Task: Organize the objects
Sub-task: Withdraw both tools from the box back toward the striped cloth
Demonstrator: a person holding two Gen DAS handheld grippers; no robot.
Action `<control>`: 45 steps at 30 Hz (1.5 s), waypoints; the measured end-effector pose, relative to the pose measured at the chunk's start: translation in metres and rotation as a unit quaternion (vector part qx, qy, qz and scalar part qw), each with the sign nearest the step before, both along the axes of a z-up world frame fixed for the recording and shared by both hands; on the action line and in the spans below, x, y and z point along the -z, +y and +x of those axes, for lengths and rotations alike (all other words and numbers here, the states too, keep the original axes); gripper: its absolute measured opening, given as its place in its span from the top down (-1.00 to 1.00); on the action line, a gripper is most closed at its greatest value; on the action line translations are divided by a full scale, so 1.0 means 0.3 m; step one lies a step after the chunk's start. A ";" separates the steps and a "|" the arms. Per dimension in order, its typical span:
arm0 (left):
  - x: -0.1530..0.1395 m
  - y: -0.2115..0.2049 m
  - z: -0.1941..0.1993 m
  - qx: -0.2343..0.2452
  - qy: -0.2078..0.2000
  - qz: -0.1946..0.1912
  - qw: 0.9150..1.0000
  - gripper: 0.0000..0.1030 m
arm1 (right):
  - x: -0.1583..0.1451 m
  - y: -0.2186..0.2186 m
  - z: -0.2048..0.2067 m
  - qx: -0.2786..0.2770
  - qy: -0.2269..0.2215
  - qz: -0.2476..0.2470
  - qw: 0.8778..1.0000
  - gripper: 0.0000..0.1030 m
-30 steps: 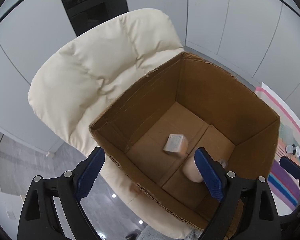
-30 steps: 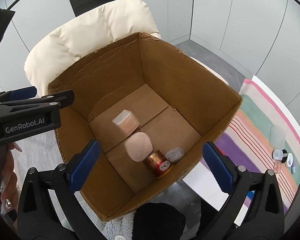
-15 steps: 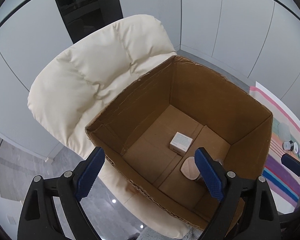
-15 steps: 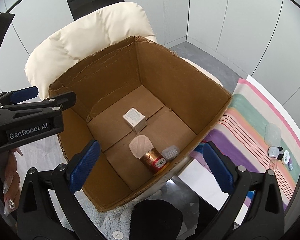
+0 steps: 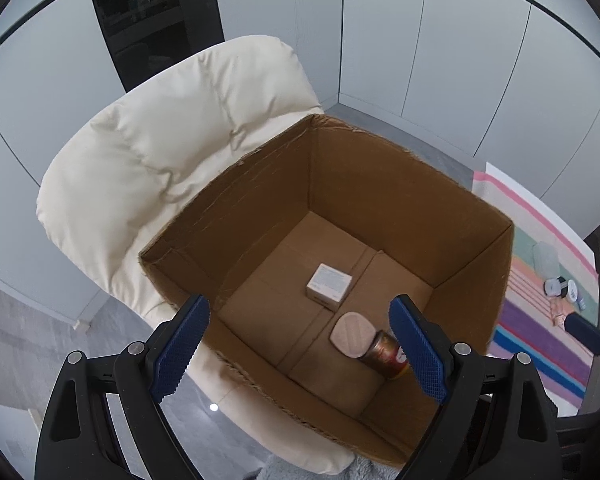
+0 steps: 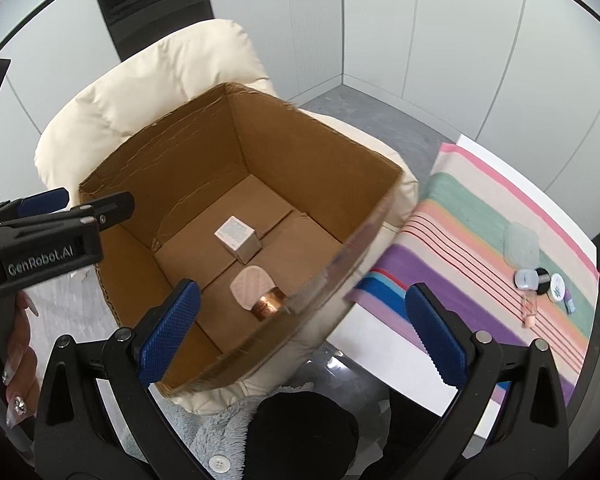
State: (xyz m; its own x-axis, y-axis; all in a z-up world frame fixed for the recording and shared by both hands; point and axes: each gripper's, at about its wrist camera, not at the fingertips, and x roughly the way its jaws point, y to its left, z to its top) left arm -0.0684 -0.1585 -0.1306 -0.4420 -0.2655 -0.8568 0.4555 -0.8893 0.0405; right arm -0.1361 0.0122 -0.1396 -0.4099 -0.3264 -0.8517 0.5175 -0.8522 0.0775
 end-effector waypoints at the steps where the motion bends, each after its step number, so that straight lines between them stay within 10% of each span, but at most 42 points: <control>1: -0.005 0.009 -0.005 0.001 0.004 0.000 1.000 -0.79 | -0.001 0.014 -0.001 0.004 0.000 -0.001 1.000 -1.00; 20: -0.037 0.382 -0.198 0.113 0.023 -0.014 0.993 -0.79 | 0.003 0.414 -0.055 0.126 0.006 0.012 0.992 -1.00; 45: 0.146 0.873 -0.400 0.251 -0.057 -0.031 0.966 -0.79 | 0.233 1.143 -0.156 0.303 -0.043 -0.010 0.952 -1.00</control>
State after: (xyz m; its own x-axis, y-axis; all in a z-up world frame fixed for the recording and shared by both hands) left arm -0.1883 0.1033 -0.1744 -0.4330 -0.0944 -0.8964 -0.0435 -0.9911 0.1254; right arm -0.1829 0.3550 -0.2095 -0.4575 -0.0688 -0.8865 -0.0768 -0.9902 0.1164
